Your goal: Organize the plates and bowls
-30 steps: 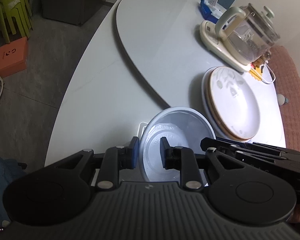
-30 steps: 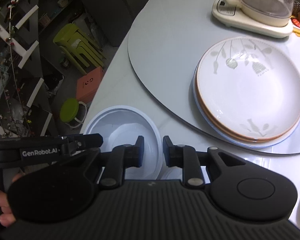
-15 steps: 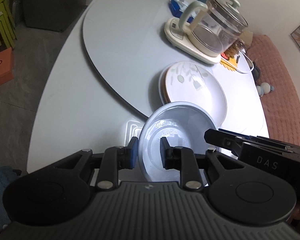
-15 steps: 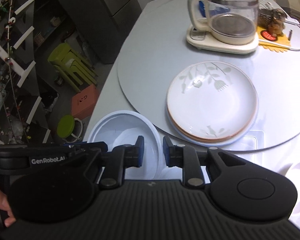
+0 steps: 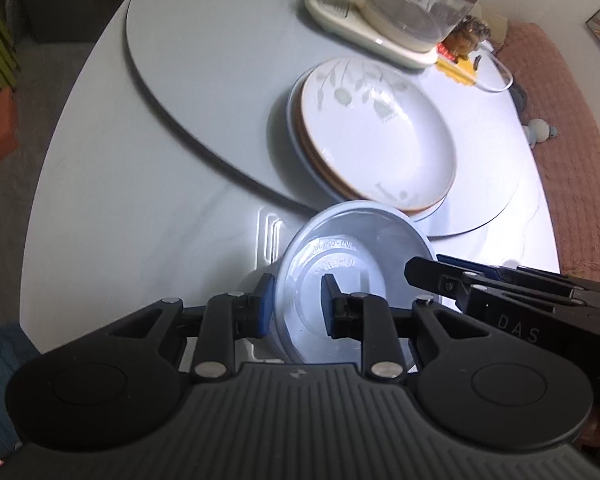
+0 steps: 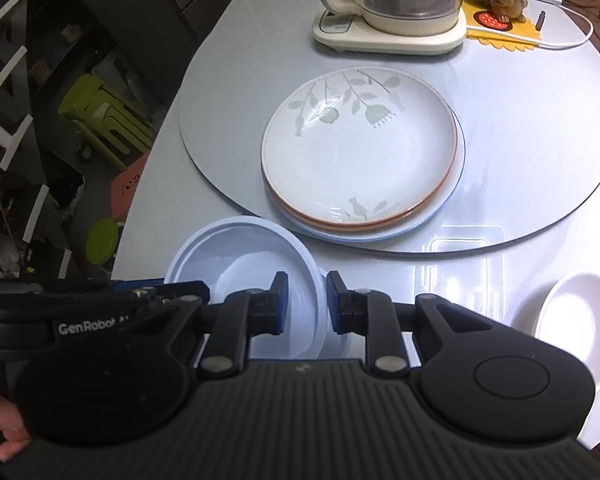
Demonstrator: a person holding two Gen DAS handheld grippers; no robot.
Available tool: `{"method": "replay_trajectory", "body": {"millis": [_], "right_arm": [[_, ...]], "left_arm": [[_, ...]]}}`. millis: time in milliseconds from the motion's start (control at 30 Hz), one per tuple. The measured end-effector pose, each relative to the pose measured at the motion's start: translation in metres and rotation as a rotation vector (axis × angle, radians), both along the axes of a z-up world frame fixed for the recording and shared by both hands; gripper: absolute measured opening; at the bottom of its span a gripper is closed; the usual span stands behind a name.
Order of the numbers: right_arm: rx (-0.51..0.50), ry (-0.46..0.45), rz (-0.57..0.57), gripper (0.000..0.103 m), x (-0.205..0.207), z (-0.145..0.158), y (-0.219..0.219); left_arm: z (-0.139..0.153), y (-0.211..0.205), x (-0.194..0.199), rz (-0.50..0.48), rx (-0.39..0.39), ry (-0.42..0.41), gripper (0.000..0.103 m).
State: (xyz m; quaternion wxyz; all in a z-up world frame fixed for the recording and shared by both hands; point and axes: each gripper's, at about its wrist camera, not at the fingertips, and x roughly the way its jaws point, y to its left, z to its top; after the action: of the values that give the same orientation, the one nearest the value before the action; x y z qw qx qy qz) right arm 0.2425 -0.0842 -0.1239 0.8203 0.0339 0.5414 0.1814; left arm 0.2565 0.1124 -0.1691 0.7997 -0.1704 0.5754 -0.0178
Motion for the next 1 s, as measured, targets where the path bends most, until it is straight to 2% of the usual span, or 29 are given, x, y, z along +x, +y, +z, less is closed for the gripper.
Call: {"method": "replay_trajectory", "body": {"millis": [167, 267, 400, 433, 533, 1000], "right_arm": [[-0.015, 0.031, -0.002, 0.025, -0.001, -0.013, 0.001], [0.011, 0.05, -0.03, 0.025, 0.001, -0.014, -0.004], [0.011, 0.048, -0.027, 0.026, 0.0, -0.01, -0.007], [0.012, 0.047, -0.027, 0.026, -0.001, -0.008, -0.008], [0.02, 0.035, -0.034, 0.036, -0.002, 0.001, -0.013], [0.031, -0.075, 0.004, 0.036, -0.029, 0.067, -0.027]], "left_arm": [[-0.014, -0.001, 0.002, 0.014, -0.012, 0.032, 0.027], [-0.016, 0.002, 0.004, 0.025, -0.018, 0.03, 0.027], [-0.009, 0.003, 0.004, 0.046, -0.028, 0.018, 0.041], [-0.006, 0.004, 0.004, 0.048, -0.026, 0.01, 0.044], [0.007, 0.004, 0.0, 0.053, -0.022, -0.003, 0.044], [0.08, -0.008, -0.036, 0.009, -0.014, -0.133, 0.044]]}}
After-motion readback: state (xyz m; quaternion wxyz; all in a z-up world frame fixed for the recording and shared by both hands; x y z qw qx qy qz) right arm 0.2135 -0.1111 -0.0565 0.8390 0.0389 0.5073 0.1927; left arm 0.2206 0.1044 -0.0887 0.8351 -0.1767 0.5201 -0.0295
